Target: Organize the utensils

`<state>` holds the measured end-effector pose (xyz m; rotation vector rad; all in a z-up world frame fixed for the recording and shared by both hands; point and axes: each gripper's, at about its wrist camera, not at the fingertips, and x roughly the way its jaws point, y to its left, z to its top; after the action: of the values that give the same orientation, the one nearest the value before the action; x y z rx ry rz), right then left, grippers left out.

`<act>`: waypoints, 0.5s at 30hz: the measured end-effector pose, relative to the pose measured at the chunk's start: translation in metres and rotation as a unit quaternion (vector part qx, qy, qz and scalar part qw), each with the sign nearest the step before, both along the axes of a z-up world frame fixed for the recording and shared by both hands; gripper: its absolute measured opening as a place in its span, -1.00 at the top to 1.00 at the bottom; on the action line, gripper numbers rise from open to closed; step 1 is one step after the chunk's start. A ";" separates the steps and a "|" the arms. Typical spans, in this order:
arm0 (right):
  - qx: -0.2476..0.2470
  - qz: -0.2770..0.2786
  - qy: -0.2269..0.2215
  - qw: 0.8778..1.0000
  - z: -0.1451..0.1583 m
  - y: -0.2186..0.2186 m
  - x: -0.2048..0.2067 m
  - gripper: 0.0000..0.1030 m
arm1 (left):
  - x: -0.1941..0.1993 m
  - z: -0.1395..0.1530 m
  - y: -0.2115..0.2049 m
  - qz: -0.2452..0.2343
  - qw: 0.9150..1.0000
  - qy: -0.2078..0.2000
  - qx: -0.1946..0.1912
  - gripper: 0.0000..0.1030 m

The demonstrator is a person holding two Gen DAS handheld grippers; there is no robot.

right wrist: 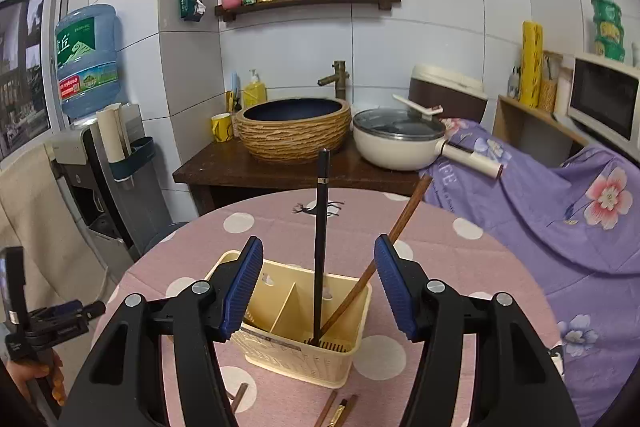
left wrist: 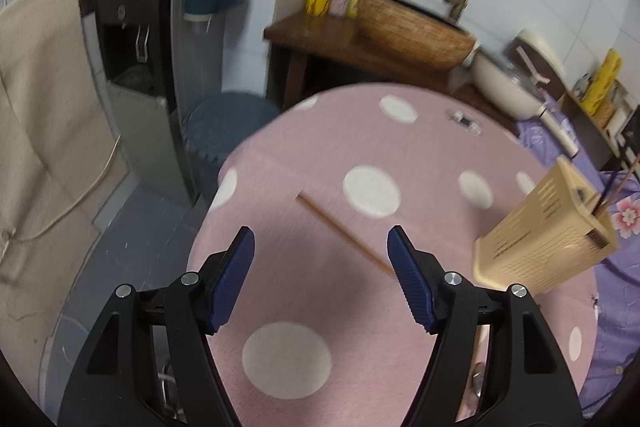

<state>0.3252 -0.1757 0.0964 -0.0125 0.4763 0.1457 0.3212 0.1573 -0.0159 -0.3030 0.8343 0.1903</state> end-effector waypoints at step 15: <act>-0.009 0.017 -0.007 1.000 -0.023 -0.006 -0.081 -0.20 | 0.086 -0.066 -0.010 0.050 0.992 0.113 -0.033 0.21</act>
<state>0.2441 -0.1818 0.0729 -0.0382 0.4639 0.1749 0.4068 0.1474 -0.0822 -0.3909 1.0522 0.2951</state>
